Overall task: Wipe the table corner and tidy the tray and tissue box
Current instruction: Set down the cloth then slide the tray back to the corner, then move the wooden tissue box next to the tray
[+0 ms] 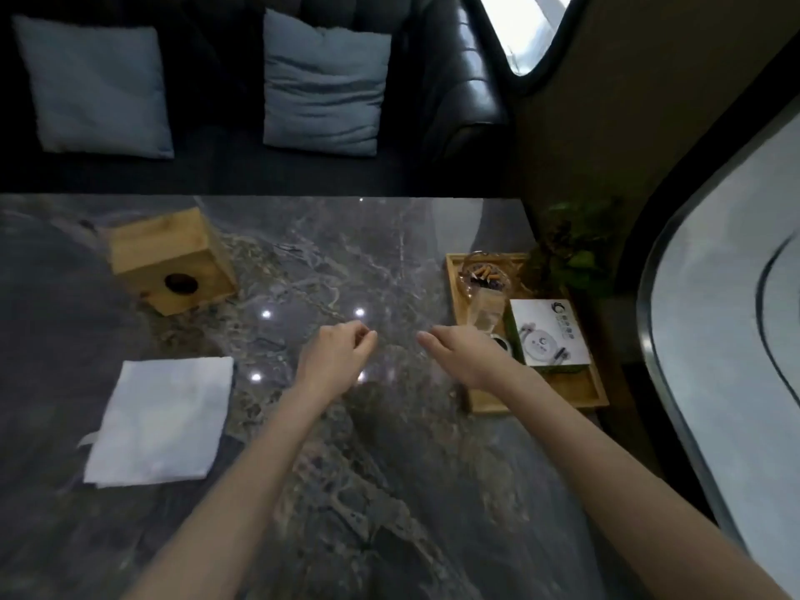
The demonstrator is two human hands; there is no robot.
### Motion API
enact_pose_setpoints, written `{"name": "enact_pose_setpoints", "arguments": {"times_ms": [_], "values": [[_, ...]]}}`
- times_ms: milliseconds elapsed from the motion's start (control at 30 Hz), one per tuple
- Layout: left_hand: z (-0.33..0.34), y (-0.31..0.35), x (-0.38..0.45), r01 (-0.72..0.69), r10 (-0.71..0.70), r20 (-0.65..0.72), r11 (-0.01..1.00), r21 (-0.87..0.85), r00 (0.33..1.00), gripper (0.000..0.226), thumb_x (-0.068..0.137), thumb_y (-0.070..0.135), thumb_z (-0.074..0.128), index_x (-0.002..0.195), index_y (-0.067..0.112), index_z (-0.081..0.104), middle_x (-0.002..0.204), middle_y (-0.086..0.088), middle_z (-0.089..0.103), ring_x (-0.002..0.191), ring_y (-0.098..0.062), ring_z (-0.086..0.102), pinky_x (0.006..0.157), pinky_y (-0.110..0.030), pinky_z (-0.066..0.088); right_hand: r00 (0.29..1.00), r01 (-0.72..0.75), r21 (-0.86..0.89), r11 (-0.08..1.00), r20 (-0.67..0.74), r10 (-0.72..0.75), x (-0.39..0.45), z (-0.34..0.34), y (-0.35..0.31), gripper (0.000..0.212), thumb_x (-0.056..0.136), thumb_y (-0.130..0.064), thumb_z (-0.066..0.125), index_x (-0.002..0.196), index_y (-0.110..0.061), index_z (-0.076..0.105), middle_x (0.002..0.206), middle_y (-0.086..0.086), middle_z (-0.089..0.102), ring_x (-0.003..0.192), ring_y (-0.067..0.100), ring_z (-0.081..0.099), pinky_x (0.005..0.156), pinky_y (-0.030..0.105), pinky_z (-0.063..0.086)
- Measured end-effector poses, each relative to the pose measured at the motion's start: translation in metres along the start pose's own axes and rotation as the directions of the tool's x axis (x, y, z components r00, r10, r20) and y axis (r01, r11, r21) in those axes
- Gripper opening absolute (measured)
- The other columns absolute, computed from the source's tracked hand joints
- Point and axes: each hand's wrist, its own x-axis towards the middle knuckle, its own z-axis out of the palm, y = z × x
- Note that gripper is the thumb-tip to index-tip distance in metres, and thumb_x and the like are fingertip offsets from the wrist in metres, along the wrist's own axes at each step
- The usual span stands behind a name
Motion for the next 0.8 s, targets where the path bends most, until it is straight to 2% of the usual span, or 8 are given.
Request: {"name": "enact_pose_setpoints", "arguments": {"times_ms": [133, 267, 333, 400, 467, 567, 667, 800], "values": [[-0.071, -0.050, 0.014, 0.041, -0.043, -0.064, 0.999, -0.030, 0.997, 0.027, 0.090, 0.030, 0.050, 0.098, 0.011, 0.068, 0.099, -0.013, 0.070, 0.094, -0.029, 0.062, 0.078, -0.036, 0.047, 0.994, 0.100, -0.069, 0.993, -0.034, -0.102, 0.039, -0.013, -0.072, 0.050, 0.098, -0.044, 0.028, 0.108, -0.008, 0.061, 0.110, 0.016, 0.065, 0.103, 0.033, 0.059, 0.089, 0.042, 0.048], [-0.134, -0.104, 0.023, 0.072, -0.068, -0.193, 0.997, 0.010, 0.979, 0.025, 0.090, 0.027, 0.050, 0.096, 0.011, 0.068, 0.099, -0.017, 0.070, 0.096, -0.034, 0.061, 0.078, -0.040, 0.048, 0.982, 0.154, -0.022, 0.988, -0.111, -0.156, 0.081, -0.009, -0.142, 0.045, 0.099, -0.041, 0.030, 0.073, -0.011, 0.051, 0.078, 0.009, 0.060, 0.085, 0.034, 0.058, 0.068, 0.036, 0.040], [-0.156, -0.131, 0.028, 0.103, -0.092, -0.258, 0.994, 0.029, 0.962, 0.026, 0.091, 0.026, 0.050, 0.104, 0.010, 0.066, 0.106, -0.019, 0.068, 0.100, -0.035, 0.060, 0.081, -0.041, 0.048, 0.968, 0.190, -0.007, 0.982, -0.167, -0.189, 0.101, -0.003, -0.174, 0.043, 0.099, -0.037, 0.031, 0.067, -0.012, 0.048, 0.075, 0.008, 0.057, 0.084, 0.032, 0.056, 0.067, 0.035, 0.037], [-0.173, -0.157, 0.036, 0.116, -0.089, -0.293, 0.990, 0.076, 0.952, 0.034, 0.091, 0.028, 0.050, 0.118, 0.010, 0.057, 0.119, -0.017, 0.061, 0.109, -0.035, 0.054, 0.089, -0.044, 0.047, 0.943, 0.221, -0.009, 0.975, -0.254, -0.216, 0.122, 0.005, -0.200, 0.040, 0.099, -0.034, 0.032, 0.079, -0.007, 0.054, 0.093, 0.016, 0.062, 0.095, 0.033, 0.055, 0.073, 0.035, 0.036], [-0.184, -0.183, 0.046, 0.102, -0.059, -0.263, 0.983, 0.152, 0.963, 0.052, 0.088, 0.030, 0.055, 0.133, 0.009, 0.040, 0.138, -0.015, 0.044, 0.125, -0.033, 0.042, 0.100, -0.045, 0.039, 0.930, 0.222, 0.026, 0.975, -0.305, -0.204, 0.141, 0.018, -0.218, 0.039, 0.099, -0.032, 0.032, 0.104, -0.005, 0.059, 0.115, 0.016, 0.061, 0.111, 0.031, 0.052, 0.082, 0.034, 0.038], [-0.194, -0.217, 0.066, 0.084, -0.042, -0.170, 0.966, 0.246, 0.985, 0.093, 0.078, 0.036, 0.068, 0.146, 0.009, 0.010, 0.157, -0.011, 0.009, 0.143, -0.028, 0.010, 0.115, -0.041, 0.017, 0.937, 0.185, 0.146, 0.972, -0.325, -0.130, 0.164, 0.038, -0.238, 0.048, 0.099, -0.033, 0.033, 0.140, -0.008, 0.035, 0.145, 0.011, 0.042, 0.134, 0.026, 0.037, 0.106, 0.037, 0.032], [-0.194, -0.240, 0.089, 0.113, -0.103, -0.054, 0.970, 0.214, 0.993, 0.118, 0.069, 0.041, 0.075, 0.145, 0.010, -0.010, 0.157, -0.008, -0.012, 0.145, -0.021, -0.009, 0.117, -0.039, 0.004, 0.953, 0.139, 0.350, 0.926, -0.300, -0.029, 0.180, 0.061, -0.251, 0.056, 0.099, -0.033, 0.032, 0.148, -0.011, 0.016, 0.154, 0.008, 0.027, 0.140, 0.022, 0.027, 0.113, 0.037, 0.024], [-0.185, -0.257, 0.107, 0.141, -0.143, 0.058, 0.989, 0.036, 0.988, 0.131, 0.061, 0.037, 0.082, 0.144, 0.011, -0.016, 0.157, -0.007, -0.010, 0.145, -0.021, -0.003, 0.119, -0.042, 0.009, 0.978, 0.033, 0.540, 0.841, -0.191, 0.084, 0.193, 0.086, -0.257, 0.059, 0.099, -0.038, 0.030, 0.149, -0.014, 0.009, 0.157, 0.006, 0.018, 0.144, 0.020, 0.019, 0.116, 0.034, 0.017]]}}
